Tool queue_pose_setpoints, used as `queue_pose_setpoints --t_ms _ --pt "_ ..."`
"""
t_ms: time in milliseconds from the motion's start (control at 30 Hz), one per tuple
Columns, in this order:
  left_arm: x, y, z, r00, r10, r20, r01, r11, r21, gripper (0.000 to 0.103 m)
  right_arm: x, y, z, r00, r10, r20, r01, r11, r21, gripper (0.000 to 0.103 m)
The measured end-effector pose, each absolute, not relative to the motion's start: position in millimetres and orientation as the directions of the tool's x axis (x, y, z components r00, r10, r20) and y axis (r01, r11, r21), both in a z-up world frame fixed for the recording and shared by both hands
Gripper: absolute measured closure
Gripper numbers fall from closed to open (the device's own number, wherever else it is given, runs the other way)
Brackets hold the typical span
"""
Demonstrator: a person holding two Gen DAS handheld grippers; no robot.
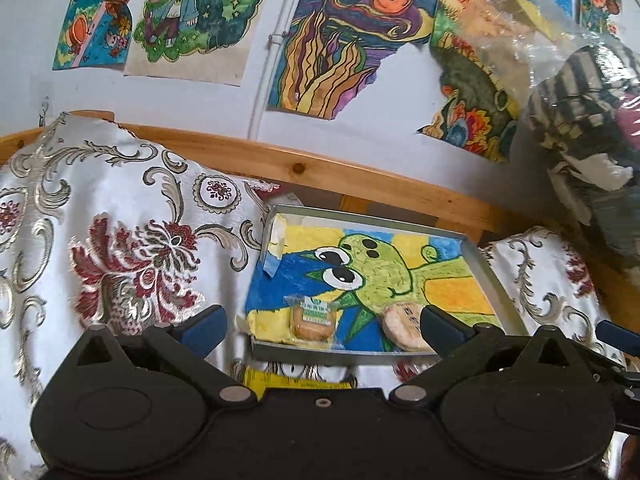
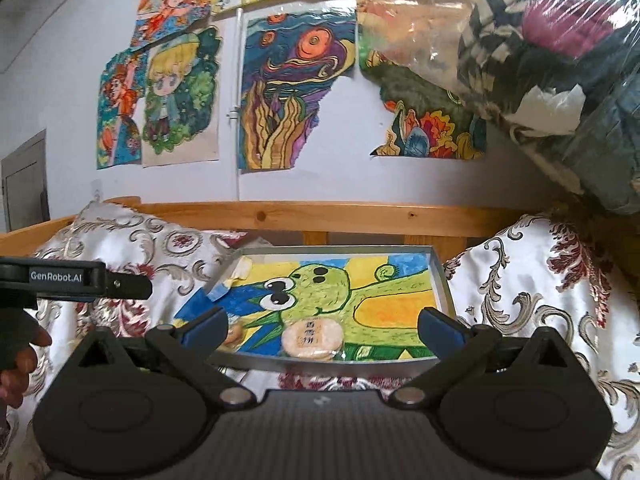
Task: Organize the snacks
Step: 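Open both tools and lift them away from the tray, then move the right tool toward the red snack packet while the left tool approaches the mandarin orange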
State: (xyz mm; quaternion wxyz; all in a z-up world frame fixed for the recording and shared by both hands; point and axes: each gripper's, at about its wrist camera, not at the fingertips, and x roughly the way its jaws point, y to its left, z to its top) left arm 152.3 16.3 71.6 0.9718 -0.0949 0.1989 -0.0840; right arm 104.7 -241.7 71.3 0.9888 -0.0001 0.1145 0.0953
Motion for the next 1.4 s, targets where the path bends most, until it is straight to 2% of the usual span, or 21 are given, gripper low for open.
queue_pose_setpoints --t_ms 267,733,1067,1400 --pt "106 15 65 0.901 -0.231 -0.368 0.179 0.969 -0.171 0.001 68 -237 67 0.948 0.208 -0.24 -0.21 0.978 0.02 0.0" --pt "51 26 27 0.86 -0.217 -0.462 0.175 0.976 -0.133 0.001 26 -232 44 0.92 0.239 -0.31 -0.247 0.969 0.014 0.0" --pt "53 24 -10 0.794 -0.211 -0.57 0.163 0.977 -0.136 0.001 26 -237 9 0.878 0.211 -0.429 -0.215 0.976 0.04 0.0" --pt "68 17 -27 0.752 -0.219 -0.622 0.171 0.976 -0.137 0.001 36 -230 -18 0.83 0.209 -0.517 -0.238 0.971 0.011 0.0"
